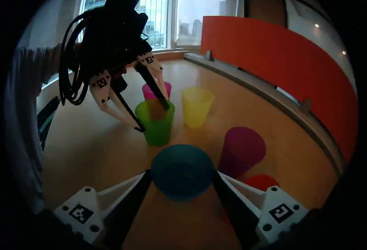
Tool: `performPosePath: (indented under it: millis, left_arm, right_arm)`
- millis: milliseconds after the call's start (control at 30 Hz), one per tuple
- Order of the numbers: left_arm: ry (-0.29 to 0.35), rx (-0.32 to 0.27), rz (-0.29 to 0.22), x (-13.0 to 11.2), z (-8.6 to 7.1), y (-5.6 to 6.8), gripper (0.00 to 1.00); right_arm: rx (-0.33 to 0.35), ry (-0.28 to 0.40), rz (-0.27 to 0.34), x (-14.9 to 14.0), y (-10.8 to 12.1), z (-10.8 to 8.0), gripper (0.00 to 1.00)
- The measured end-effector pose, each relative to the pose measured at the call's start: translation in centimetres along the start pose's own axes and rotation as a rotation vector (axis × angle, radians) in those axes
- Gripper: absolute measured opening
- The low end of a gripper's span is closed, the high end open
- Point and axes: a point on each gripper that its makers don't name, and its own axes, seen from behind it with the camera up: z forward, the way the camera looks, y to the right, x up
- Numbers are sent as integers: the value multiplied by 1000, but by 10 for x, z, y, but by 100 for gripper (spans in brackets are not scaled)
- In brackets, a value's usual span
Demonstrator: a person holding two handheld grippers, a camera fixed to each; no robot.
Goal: Pour water
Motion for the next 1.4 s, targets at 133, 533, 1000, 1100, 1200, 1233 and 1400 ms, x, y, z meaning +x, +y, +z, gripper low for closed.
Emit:
performPosePath:
  millis: [133, 533, 1000, 1100, 1200, 1233, 1400]
  left_arm:
    - [2, -3, -5, -1, -1, 1, 89]
    - [30, 0, -23, 4, -12, 3, 89]
    - [133, 25, -52, 30, -53, 14, 89]
    - [165, 36, -52, 38, -65, 17, 89]
    - [194, 47, -54, 46, -77, 21, 89]
    - [204, 50, -56, 48, -81, 23, 89]
    - [242, 63, -67, 57, -98, 28, 89]
  right_arm:
    - [-4, -2, -3, -1, 0, 3, 98]
    - [-13, 17, 3, 1, -1, -1, 91]
    - [-60, 103, 17, 35, -4, -36, 91]
    - [-75, 127, 16, 44, -6, -46, 91]
    - [-85, 151, 19, 54, -8, -55, 91]
    - [-88, 159, 21, 57, -8, -58, 91]
    - [-100, 193, 23, 69, -12, -72, 91]
